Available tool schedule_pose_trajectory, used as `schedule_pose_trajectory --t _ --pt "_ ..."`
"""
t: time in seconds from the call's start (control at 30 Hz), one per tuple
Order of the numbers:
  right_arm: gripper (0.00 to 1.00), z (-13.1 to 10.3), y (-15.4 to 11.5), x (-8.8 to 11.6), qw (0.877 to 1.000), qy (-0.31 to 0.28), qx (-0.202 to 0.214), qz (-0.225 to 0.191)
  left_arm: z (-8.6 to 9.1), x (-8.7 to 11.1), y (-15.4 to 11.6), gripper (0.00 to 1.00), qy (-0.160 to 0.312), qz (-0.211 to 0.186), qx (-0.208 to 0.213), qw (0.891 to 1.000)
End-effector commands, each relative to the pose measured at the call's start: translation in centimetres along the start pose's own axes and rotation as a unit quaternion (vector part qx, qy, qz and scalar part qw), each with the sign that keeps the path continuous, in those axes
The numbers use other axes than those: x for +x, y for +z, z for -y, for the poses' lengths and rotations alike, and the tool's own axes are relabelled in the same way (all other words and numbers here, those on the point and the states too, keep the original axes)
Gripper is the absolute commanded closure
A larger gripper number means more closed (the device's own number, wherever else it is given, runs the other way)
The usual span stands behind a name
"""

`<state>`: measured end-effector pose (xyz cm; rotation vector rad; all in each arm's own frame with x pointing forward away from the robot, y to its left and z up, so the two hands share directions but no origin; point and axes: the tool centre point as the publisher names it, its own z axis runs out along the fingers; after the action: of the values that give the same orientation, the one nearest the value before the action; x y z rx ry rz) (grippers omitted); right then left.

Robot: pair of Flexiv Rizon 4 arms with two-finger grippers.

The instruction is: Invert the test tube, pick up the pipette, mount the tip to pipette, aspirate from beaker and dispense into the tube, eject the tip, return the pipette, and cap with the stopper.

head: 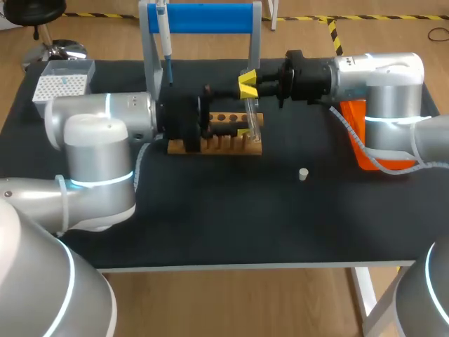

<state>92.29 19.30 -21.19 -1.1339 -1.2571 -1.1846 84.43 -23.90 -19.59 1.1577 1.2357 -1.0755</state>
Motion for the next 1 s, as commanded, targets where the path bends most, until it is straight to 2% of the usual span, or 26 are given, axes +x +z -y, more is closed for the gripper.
schedule_pose_trajectory --t 0.03,0.43,0.5,0.6,0.67,0.7,0.73,1.0 --pt "1.00 -0.02 -0.06 0.07 1.000 0.000 0.001 0.002 0.37 0.30 0.39 0.00 0.002 0.002 -0.008 1.000" --pt "1.00 -0.02 -0.06 0.07 1.000 0.000 0.001 0.002 0.76 0.47 0.90 0.00 0.007 -0.002 0.003 1.000" --pt "1.00 -0.02 -0.06 0.07 1.000 0.000 0.001 0.002 0.79 0.47 0.96 0.06 0.008 -0.002 0.004 1.000" --pt "1.00 -0.02 -0.06 0.07 1.000 0.000 0.001 0.002 0.80 0.46 0.99 0.36 0.009 -0.001 0.006 1.000" --pt "1.00 -0.02 -0.06 0.07 1.000 0.000 0.001 0.002 0.80 0.45 1.01 0.54 0.009 -0.001 0.007 1.000" --pt "1.00 -0.02 -0.06 0.07 1.000 0.000 0.001 0.002 0.80 0.45 1.01 0.58 0.010 -0.001 0.007 1.000" --pt "1.00 -0.02 -0.06 0.07 1.000 0.000 0.001 0.002 0.80 0.45 1.01 0.61 0.010 -0.001 0.008 1.000" --pt "1.00 -0.02 -0.06 0.07 1.000 0.000 0.001 0.002 0.93 0.45 1.06 0.64 0.011 -0.003 0.013 1.000"
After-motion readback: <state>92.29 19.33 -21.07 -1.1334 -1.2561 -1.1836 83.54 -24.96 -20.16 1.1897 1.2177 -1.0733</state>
